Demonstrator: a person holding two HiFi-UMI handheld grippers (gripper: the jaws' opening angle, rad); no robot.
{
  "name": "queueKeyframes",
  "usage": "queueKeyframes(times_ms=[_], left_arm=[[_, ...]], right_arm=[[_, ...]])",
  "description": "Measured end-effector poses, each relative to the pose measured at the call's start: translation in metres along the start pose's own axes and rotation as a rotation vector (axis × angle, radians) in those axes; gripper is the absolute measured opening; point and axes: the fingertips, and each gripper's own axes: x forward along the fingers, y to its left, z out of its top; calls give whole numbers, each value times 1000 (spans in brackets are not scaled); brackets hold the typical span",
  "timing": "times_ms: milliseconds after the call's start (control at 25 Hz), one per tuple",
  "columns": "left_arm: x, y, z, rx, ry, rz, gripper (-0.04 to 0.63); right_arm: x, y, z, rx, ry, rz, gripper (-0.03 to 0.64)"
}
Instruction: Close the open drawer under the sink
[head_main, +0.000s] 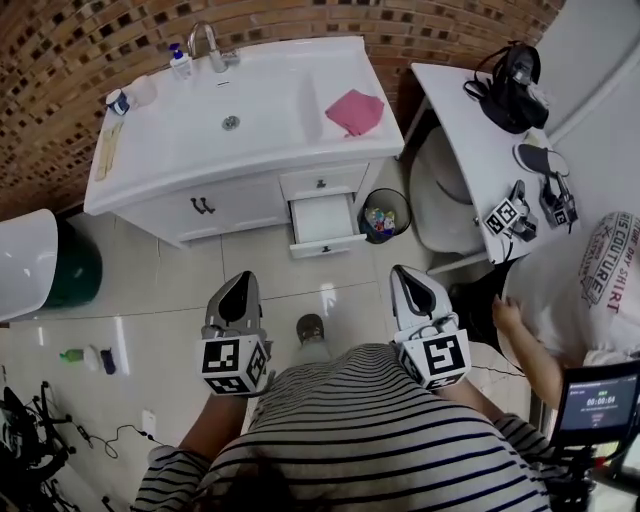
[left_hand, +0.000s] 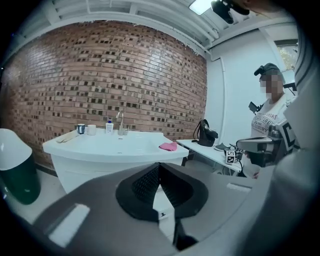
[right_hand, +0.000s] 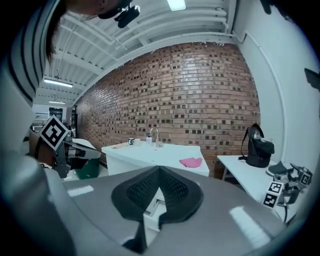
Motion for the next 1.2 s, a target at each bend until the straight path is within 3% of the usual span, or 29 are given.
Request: queueKeyframes(times_ms=[160, 480, 760, 1000, 1200], left_arm=[[41, 17, 7, 7, 32, -37, 14], [87, 22, -38, -31, 55, -57, 14], [142, 24, -151, -32, 70, -57, 14], [200, 20, -238, -94, 1, -95, 14], [237, 29, -283, -58, -54, -102, 14]], right_arm=[[35, -8, 9, -3, 15, -10, 0], [81, -35, -40, 1, 58, -4, 0], [125, -39, -171, -14, 102, 43, 0], [179, -44, -279, 22, 55, 60, 0], [220, -43, -346, 11, 4, 71, 0]])
